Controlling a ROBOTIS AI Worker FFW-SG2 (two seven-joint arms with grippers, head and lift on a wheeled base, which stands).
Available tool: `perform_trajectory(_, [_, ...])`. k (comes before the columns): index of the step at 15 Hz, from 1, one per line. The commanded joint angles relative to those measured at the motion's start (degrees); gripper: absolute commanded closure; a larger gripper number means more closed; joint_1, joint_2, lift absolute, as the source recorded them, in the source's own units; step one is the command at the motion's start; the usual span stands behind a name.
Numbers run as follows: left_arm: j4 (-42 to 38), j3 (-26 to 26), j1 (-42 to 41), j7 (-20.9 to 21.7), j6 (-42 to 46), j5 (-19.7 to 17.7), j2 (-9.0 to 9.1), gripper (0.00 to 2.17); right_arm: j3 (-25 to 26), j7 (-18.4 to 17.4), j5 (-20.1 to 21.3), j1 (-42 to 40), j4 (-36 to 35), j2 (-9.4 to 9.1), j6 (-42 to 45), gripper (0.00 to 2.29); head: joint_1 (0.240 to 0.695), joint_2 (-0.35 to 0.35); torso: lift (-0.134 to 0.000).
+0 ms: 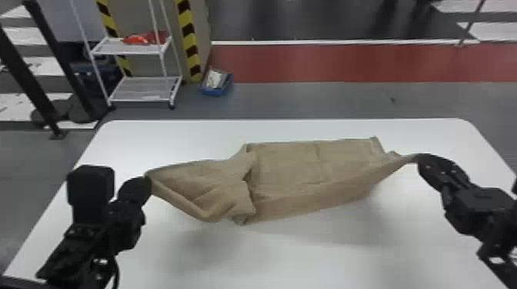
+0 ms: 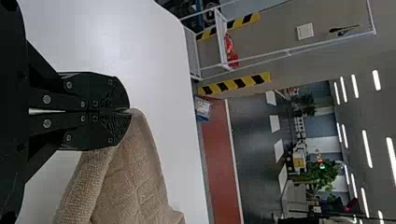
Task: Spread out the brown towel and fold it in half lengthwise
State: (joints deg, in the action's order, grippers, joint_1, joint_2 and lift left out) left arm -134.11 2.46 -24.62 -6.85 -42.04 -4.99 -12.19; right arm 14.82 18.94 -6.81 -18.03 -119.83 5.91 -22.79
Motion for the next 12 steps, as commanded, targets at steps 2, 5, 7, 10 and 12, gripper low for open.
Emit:
perform_trajectory(2, [-6.95,0.79,-1.74,-0.09,-5.21,-0.20,-0.03,1.24,10.85,1.89,-8.30,-2.19,-5.33,0.85,-1.43,1.03,0.695,-0.043,-0.125])
perform_trajectory(5, [-14.60,3.95,-3.24,-0.09,-14.18,-1.25,-0.03,1.24,19.55,4.44,-14.63,-2.28,-7.79,2.00,-5.12,1.03,0.695,-0.108,-0.125])
perform_trajectory(7, [-19.34,5.80,-3.41,0.08,-21.91,-2.75,-0.11,1.24,22.18,5.76,-15.77,-2.98,-9.64,2.17,-7.06,1.03,0.695,-0.153,-0.125])
perform_trajectory(10, [-21.01,6.24,-0.34,0.96,-27.71,-2.57,-0.03,1.24,22.10,5.76,-14.37,0.62,-8.93,3.93,-11.27,1.03,0.695,-0.176,-0.125])
perform_trajectory(12, [-16.62,5.89,6.17,1.31,-30.52,-2.48,0.59,1.24,19.37,5.67,-11.91,4.84,-5.59,4.90,-13.21,1.03,0.695,-0.181,-0.125])
